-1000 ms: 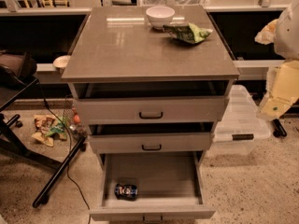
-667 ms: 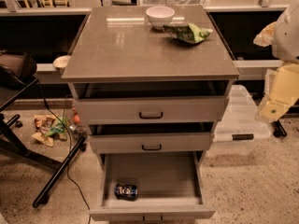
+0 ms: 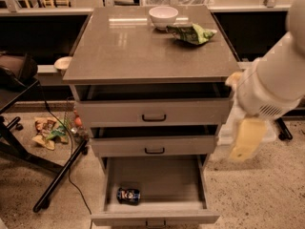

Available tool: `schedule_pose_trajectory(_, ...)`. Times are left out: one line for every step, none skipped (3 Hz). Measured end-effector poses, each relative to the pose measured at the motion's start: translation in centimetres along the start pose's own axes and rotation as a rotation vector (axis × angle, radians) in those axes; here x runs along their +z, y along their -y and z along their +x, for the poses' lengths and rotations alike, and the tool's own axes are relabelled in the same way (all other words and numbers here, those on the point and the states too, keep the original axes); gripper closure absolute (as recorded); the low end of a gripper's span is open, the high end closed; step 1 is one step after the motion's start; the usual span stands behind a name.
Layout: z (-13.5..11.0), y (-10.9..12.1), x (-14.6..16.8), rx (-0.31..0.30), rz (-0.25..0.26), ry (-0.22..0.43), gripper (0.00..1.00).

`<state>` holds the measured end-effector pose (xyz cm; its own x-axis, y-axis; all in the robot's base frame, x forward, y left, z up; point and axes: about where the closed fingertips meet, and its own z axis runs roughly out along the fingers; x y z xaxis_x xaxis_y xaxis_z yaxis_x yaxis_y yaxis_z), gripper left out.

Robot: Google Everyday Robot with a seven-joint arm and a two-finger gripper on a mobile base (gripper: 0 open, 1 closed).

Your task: Pick pepsi can from bottom drawer and place on counter

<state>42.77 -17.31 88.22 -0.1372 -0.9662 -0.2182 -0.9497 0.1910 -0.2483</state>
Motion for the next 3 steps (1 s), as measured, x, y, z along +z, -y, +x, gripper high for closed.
schedule_pose_trajectory(-1.5, -2.7, 7.0, -0.004, -0.047, 0.068, 0.0)
schedule_pose_trajectory(-1.5, -2.7, 7.0, -0.005, -0.047, 0.068, 0.0)
schedule_pose_trajectory(-2.0, -2.8, 8.6, -0.022, -0.029, 0.036, 0.0)
